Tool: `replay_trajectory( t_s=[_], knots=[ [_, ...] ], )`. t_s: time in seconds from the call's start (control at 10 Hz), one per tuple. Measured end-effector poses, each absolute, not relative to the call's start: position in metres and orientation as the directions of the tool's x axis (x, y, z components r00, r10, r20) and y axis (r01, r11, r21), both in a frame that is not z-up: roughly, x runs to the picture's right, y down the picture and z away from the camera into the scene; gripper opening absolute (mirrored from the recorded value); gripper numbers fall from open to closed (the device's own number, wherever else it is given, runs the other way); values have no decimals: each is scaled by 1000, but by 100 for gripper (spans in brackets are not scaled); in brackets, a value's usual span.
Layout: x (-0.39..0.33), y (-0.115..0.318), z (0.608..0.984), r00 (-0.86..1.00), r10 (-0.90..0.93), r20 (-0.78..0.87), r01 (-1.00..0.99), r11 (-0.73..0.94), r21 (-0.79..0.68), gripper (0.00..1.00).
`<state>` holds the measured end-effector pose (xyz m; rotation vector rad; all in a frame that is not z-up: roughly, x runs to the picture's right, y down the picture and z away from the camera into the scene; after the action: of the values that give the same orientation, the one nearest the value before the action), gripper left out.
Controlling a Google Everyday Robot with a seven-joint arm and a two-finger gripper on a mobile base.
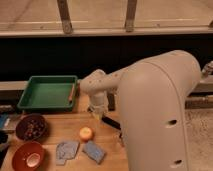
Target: Wipe table surface with brush
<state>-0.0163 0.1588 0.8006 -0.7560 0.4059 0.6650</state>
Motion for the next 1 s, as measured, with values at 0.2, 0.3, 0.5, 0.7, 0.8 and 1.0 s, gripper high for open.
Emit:
replay_trajectory(
  t_s=[0.2, 0.3, 0.5, 0.7, 0.8, 1.0],
  knots=[
    [-11, 141, 821, 719, 406, -565, -689, 522, -502, 0],
    [-10, 133, 829, 718, 407, -565, -691, 514, -508, 0],
    [-36, 114, 839, 748, 404, -527, -662, 520, -540, 0],
    [-53, 108, 831, 784, 395, -478, -619, 544, -566, 0],
    [-65, 115, 820, 811, 377, -447, -584, 565, -583, 0],
    [-84, 135, 799, 842, 344, -416, -539, 592, -599, 0]
  ],
)
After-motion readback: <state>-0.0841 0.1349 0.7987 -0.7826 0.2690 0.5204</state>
